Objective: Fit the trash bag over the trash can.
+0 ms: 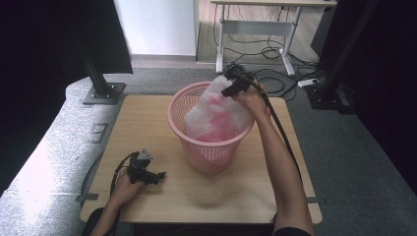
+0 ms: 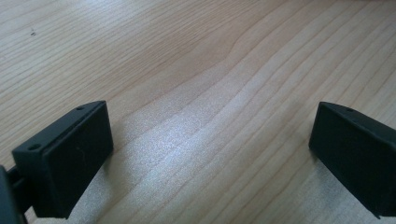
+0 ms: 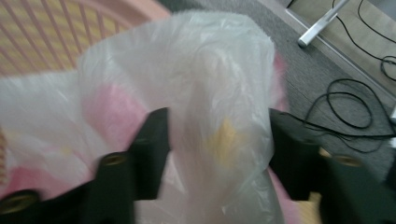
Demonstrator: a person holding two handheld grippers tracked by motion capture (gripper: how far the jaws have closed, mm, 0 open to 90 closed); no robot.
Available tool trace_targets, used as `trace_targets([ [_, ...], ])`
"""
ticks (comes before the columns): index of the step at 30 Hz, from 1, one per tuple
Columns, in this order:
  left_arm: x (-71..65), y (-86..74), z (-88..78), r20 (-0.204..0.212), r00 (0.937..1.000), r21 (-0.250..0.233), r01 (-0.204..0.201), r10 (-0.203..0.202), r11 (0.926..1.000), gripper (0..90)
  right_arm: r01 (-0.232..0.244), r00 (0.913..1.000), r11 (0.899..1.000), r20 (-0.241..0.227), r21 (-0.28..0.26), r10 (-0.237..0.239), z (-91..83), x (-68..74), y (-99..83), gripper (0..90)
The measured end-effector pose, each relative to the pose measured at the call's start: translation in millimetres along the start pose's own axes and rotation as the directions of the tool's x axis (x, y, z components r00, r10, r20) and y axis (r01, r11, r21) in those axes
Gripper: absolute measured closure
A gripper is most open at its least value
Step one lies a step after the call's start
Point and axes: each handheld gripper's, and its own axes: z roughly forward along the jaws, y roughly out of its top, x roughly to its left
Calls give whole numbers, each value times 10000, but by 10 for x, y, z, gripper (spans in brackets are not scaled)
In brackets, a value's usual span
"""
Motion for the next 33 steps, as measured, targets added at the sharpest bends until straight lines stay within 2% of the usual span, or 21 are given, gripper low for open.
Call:
trace_targets([
  [1,0,0,0,-1,10000,0,2,-2,10000,0,248,9983,9997,525,26,-249,-20,14,-20,619],
  [3,0,1,1,12,10000,-2,-11,11,10000,0,163,9987,9998,485,68,-166,-40,2,-36,628],
  [5,0,1,1,11,10000,0,-27,27,10000,0,-434,9985,9987,337,275,424,-139,-50,-120,659],
  [7,-1,1,2,6,10000,-13,-7,7,10000,0,-645,9973,9971,377,398,630,-186,-56,-163,666],
  [8,-1,1,2,5,10000,-12,-9,9,10000,0,-1079,9931,9927,518,547,1051,-285,-54,-267,681],
  [11,-2,2,2,-3,10000,-11,-2,2,10000,0,-1422,9888,9876,553,665,1387,-392,-50,-385,680],
  [12,-3,3,2,-4,10000,-3,-4,4,10000,0,-1425,9890,9858,524,890,1382,-437,-45,-438,661],
  [13,-3,4,3,-9,10000,1,-11,11,10000,0,-1277,9916,9856,342,1104,1247,-502,-43,-519,493],
  [14,-5,4,4,-6,10000,-13,10,-10,10000,0,-1277,9916,9856,342,1104,1247,-502,-43,-519,493],
  [15,-4,6,5,10,10000,-14,8,-8,10000,0,-1267,9919,9877,167,922,1257,-529,-51,-540,431],
  [17,-4,7,6,7,10000,-21,0,0,10000,0,-1343,9906,9909,-267,95,1345,-568,-101,-518,336],
  [18,-5,7,7,8,10000,-23,3,-3,10000,0,-1475,9884,9890,-389,-87,1470,-569,-115,-494,288],
  [19,-4,7,6,9,10000,-21,3,-3,10000,0,-1566,9853,9871,-743,-325,1539,-511,-157,-391,279],
  [21,-4,7,6,8,10000,-20,3,-3,10000,0,-1485,9864,9884,-764,-316,1457,-477,-164,-351,269],
  [23,-4,7,6,8,10000,-20,1,-1,10000,0,-966,9940,9953,-514,0,964,-314,-166,-189,355],
  [24,-4,7,6,8,10000,-20,1,-1,10000,0,-966,9940,9953,-514,0,964,-314,-166,-189,355],
  [27,-3,7,6,18,10000,-18,-33,33,10000,0,-714,9969,9970,-323,282,723,-178,-169,-90,526],
  [29,-4,7,6,34,10000,-18,-28,28,10000,0,-897,9932,9952,-710,384,922,-129,-189,-83,629],
  [30,-4,6,6,36,10000,-17,-32,32,10000,0,-1240,9904,9912,-559,464,1265,-144,-190,-106,647],
  [31,-4,6,6,36,10000,-18,-31,31,10000,0,-1240,9904,9912,-559,464,1265,-144,-190,-106,647],
  [33,-4,6,6,27,10000,-16,-45,45,10000,0,-1807,9819,9814,-451,644,1838,-244,-196,-183,690],
])
